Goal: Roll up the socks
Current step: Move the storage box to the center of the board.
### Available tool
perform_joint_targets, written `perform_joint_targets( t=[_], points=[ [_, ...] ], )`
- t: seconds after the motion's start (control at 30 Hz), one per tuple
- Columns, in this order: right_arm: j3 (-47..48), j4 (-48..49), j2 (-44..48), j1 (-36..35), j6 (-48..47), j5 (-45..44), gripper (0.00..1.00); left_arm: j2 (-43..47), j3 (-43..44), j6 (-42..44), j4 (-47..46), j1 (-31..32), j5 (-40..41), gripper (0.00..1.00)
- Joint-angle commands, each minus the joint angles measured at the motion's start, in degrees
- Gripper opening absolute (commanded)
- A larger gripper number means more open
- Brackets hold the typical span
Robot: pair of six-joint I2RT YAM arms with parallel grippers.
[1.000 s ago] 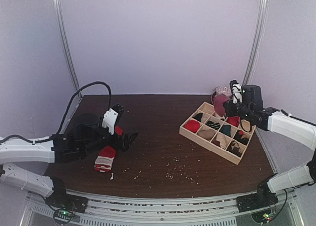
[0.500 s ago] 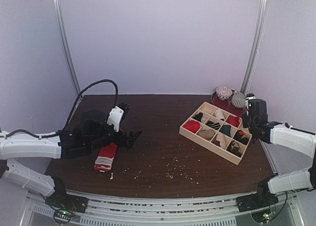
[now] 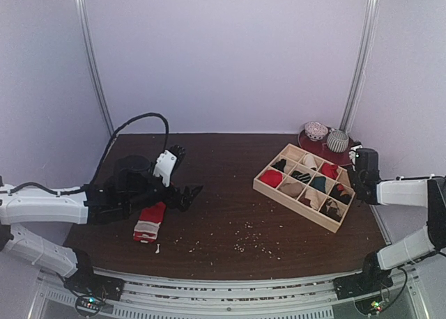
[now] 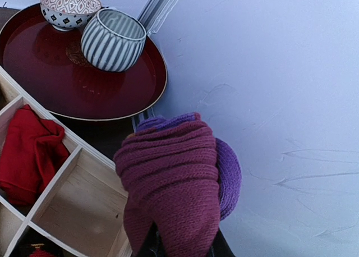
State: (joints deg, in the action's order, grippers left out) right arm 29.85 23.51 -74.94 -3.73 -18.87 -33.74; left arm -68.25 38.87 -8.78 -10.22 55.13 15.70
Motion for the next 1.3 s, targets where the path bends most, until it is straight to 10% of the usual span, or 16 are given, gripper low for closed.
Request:
perform_joint_targets(
  t=[0.0,0.77,1.27],
  points=[
    [-2.0,6.7,-1.3,1.8,-3.9,3.8,0.00,1.1,-1.0,1.5,-2.9,-0.4,-1.0,0.98],
    [-1.5,6.6,-9.1,3.2,-4.3,9.6,0.00,0.4,-1.6,2.4,-3.8,-1.2,-2.6,0.98],
    [10.0,-14.6,-20.2,7.0,-1.7,28.4,0.00,2.3,-2.5,2.8,-3.7,-1.5,-2.5,0.98]
  ],
)
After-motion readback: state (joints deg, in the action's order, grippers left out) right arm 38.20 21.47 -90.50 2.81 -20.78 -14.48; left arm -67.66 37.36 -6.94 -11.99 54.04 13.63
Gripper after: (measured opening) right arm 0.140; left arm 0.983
